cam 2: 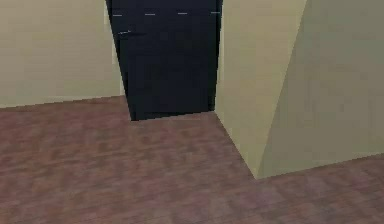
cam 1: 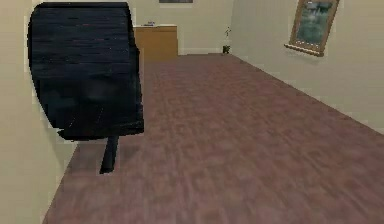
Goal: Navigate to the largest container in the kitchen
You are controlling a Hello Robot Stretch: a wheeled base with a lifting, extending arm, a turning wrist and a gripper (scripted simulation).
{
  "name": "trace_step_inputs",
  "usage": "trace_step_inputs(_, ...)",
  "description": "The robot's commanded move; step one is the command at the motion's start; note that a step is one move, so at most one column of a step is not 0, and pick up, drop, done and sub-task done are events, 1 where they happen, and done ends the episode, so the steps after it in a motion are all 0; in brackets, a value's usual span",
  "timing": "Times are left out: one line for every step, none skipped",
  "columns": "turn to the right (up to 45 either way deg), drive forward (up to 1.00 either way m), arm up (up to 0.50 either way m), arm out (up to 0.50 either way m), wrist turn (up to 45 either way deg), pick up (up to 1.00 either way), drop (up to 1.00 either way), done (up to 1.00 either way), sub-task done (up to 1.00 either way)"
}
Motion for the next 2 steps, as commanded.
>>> trace_step_inputs(-3.0,0.0,0.0,0.0,0.0,0.0,0.0,0.0,0.0)
trace_step_inputs(6.0,0.0,0.0,0.0,0.0,0.0,0.0,0.0,0.0)
